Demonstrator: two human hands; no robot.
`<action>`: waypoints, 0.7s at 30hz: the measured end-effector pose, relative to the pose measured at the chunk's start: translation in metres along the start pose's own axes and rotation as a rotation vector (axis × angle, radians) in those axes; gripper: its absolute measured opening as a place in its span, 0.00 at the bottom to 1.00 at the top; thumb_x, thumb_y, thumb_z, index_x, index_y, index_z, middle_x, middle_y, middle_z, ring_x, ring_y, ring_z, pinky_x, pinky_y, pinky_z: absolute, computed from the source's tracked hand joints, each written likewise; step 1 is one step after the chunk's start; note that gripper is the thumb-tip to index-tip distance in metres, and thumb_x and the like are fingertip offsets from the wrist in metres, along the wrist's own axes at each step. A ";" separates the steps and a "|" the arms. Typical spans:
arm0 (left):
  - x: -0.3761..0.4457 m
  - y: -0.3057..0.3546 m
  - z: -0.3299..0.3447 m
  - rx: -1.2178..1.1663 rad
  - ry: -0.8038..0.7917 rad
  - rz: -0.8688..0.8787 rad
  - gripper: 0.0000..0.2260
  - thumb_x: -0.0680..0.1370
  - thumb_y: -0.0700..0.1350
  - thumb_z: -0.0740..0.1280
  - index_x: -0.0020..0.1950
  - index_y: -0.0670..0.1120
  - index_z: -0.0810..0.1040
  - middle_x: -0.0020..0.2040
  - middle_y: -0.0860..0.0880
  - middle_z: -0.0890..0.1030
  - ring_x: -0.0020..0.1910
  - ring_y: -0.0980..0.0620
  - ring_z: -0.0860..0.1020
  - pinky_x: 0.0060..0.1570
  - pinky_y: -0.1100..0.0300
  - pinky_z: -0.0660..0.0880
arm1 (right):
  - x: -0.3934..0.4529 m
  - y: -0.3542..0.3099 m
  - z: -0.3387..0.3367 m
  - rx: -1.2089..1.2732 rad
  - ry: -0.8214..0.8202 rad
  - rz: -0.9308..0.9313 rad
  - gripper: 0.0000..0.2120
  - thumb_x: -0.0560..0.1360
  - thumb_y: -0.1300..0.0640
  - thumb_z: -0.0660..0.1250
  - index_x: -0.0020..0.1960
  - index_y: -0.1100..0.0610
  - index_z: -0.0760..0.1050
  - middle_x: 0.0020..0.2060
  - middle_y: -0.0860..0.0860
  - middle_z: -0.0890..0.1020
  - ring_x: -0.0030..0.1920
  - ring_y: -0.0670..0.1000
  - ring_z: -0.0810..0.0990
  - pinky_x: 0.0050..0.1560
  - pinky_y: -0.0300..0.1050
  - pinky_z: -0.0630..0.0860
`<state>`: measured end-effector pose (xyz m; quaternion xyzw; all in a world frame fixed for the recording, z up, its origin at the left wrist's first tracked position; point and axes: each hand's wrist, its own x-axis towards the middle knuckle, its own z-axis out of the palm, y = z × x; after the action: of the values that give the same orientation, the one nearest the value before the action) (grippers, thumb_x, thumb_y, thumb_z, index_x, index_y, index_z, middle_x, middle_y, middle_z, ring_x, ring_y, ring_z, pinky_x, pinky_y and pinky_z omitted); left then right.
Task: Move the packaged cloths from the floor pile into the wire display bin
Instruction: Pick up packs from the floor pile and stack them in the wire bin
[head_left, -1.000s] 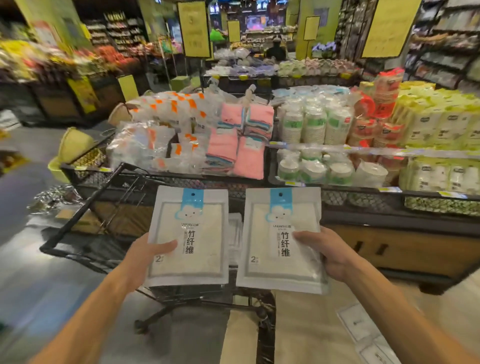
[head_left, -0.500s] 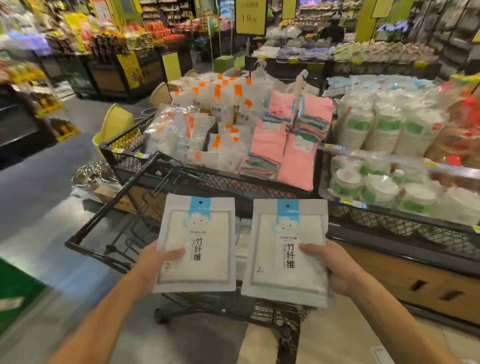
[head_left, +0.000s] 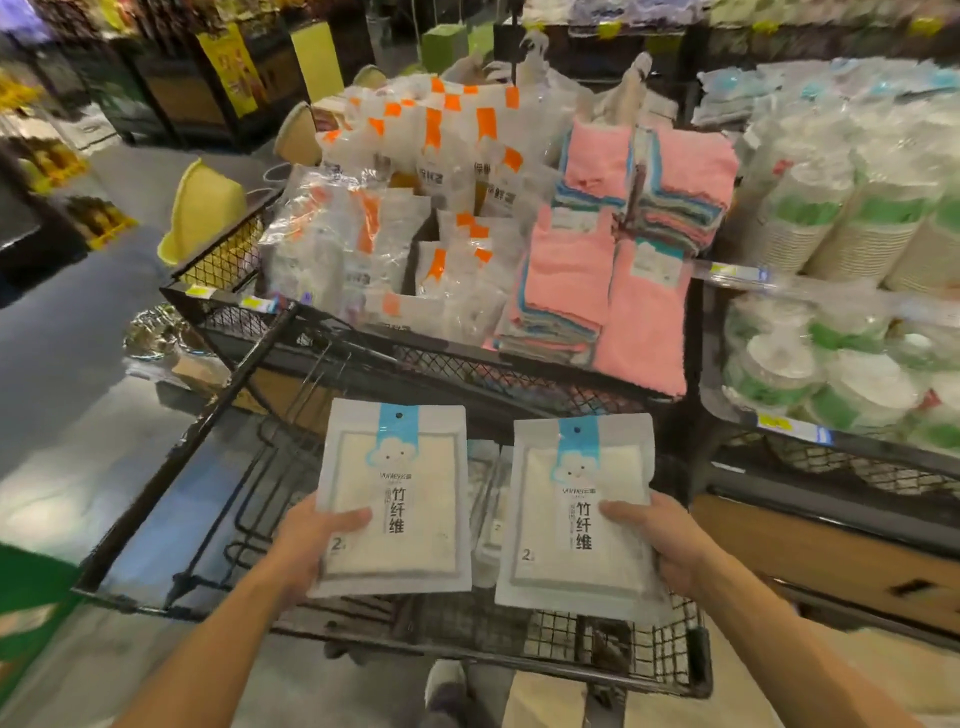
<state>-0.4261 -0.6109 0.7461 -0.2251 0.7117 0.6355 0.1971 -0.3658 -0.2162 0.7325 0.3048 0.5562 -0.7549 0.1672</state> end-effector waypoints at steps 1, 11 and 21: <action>0.019 0.000 -0.001 0.006 -0.004 -0.024 0.15 0.75 0.32 0.72 0.59 0.43 0.79 0.50 0.41 0.87 0.47 0.40 0.86 0.45 0.46 0.82 | 0.008 0.001 0.004 -0.003 0.017 0.021 0.14 0.79 0.67 0.69 0.64 0.62 0.77 0.53 0.60 0.87 0.51 0.61 0.88 0.43 0.54 0.86; 0.192 -0.024 -0.006 0.205 -0.167 -0.170 0.15 0.73 0.34 0.73 0.57 0.47 0.81 0.50 0.46 0.88 0.51 0.40 0.85 0.55 0.38 0.80 | 0.100 0.020 0.029 -0.021 0.217 0.195 0.23 0.72 0.62 0.74 0.66 0.65 0.75 0.56 0.62 0.86 0.57 0.65 0.85 0.62 0.69 0.78; 0.294 -0.097 0.017 0.276 -0.210 -0.292 0.18 0.74 0.36 0.75 0.62 0.47 0.80 0.54 0.46 0.86 0.54 0.43 0.84 0.54 0.45 0.81 | 0.212 0.077 0.029 -0.034 0.261 0.306 0.21 0.76 0.65 0.72 0.68 0.63 0.72 0.57 0.61 0.86 0.55 0.63 0.86 0.59 0.68 0.81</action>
<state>-0.6119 -0.6233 0.4984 -0.2293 0.7275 0.5166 0.3889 -0.4893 -0.2501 0.5442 0.4780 0.5330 -0.6653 0.2117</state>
